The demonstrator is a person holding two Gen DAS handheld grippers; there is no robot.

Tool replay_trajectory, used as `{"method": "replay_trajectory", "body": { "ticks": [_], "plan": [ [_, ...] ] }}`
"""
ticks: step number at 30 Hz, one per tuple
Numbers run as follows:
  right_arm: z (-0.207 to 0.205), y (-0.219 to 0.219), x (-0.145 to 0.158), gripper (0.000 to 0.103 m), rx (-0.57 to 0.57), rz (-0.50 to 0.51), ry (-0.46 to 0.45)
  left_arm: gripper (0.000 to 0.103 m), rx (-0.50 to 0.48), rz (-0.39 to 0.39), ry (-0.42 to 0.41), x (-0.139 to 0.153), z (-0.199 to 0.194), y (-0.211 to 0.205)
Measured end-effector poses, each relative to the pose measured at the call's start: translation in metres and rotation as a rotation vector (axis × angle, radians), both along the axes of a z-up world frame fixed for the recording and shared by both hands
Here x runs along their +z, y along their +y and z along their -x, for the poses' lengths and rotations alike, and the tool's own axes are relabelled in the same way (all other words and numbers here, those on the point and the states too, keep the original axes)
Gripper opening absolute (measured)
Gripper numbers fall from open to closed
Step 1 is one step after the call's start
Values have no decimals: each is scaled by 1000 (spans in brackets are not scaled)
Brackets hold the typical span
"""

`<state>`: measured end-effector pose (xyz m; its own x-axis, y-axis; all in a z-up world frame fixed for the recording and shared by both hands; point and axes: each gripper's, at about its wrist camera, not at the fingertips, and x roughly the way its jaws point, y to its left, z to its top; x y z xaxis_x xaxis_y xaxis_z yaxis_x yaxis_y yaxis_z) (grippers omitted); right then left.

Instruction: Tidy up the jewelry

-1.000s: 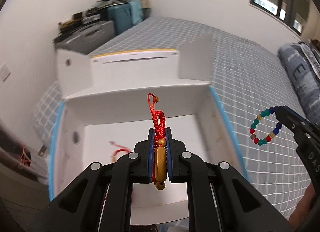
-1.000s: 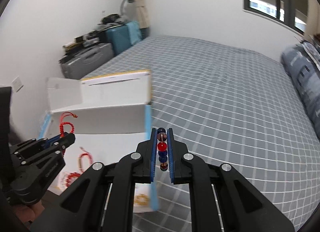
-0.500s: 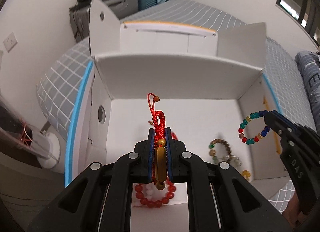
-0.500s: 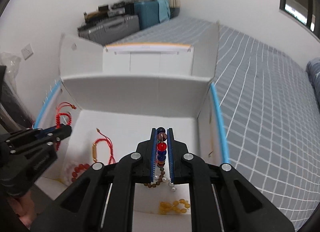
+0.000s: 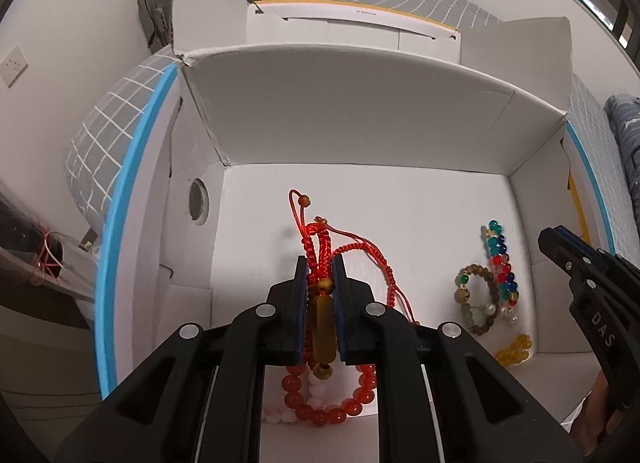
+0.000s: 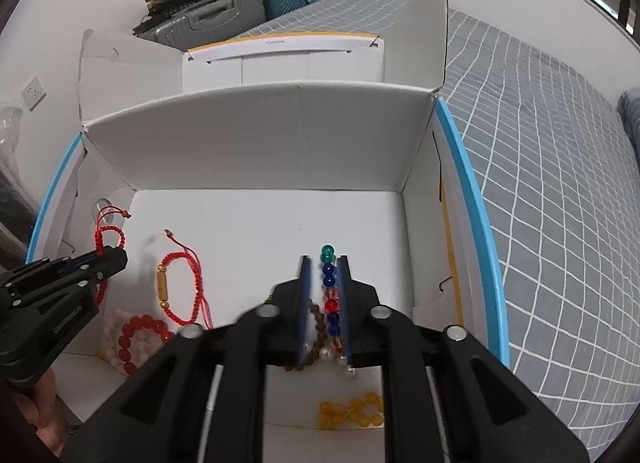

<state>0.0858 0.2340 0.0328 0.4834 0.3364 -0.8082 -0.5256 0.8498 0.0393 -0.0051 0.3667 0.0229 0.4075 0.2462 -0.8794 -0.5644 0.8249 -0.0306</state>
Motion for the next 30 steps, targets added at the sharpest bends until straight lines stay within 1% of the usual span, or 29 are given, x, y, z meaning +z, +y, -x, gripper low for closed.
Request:
{"method": "replay_trajectory", "body": {
  "ticks": [1, 2, 3, 4, 5, 6, 7, 8, 9, 10, 14, 16, 17, 21, 23, 26, 30],
  "plan": [
    [3, -3, 5, 38, -1, -17, -10, 28, 4, 0, -10, 3, 2, 0],
    [5, -4, 9, 44, -2, -26, -18, 42, 11, -3, -25, 8, 5, -1],
    [8, -8, 15, 55, -5, -35, -34, 59, 23, -18, -45, 15, 9, -1],
    [13, -11, 21, 64, -12, -39, -52, 66, 32, -40, -66, 23, 14, -3],
    [16, -14, 26, 67, -18, -43, -68, 73, 38, -69, -93, 33, 21, -6],
    [21, -18, 32, 73, -23, -49, -86, 78, 42, -84, -109, 40, 28, -8],
    [26, -23, 38, 78, -28, -58, -98, 80, 45, -94, -125, 47, 35, -10],
    [29, -26, 41, 79, -34, -64, -106, 86, 46, -101, -135, 51, 38, -11],
    [35, -31, 46, 84, -42, -68, -116, 90, 49, -119, -156, 58, 48, -14],
    [41, -35, 50, 88, -46, -72, -127, 92, 52, -140, -172, 64, 56, -19],
    [65, -47, 61, 95, -44, -77, -175, 97, 42, -179, -210, 77, 84, -34],
    [80, -53, 63, 95, -45, -82, -196, 97, 38, -194, -219, 79, 99, -43],
    [86, -55, 64, 95, -44, -84, -203, 97, 37, -196, -222, 78, 99, -46],
    [112, -61, 63, 95, -43, -77, -230, 97, 27, -192, -244, 80, 125, -58],
    [125, -66, 60, 95, -42, -82, -231, 97, 30, -200, -245, 78, 134, -63],
    [140, -73, 54, 95, -51, -82, -239, 97, 20, -190, -249, 74, 146, -68],
    [148, -80, 43, 95, -65, -90, -237, 97, 17, -205, -236, 65, 155, -76]
  ]
}}
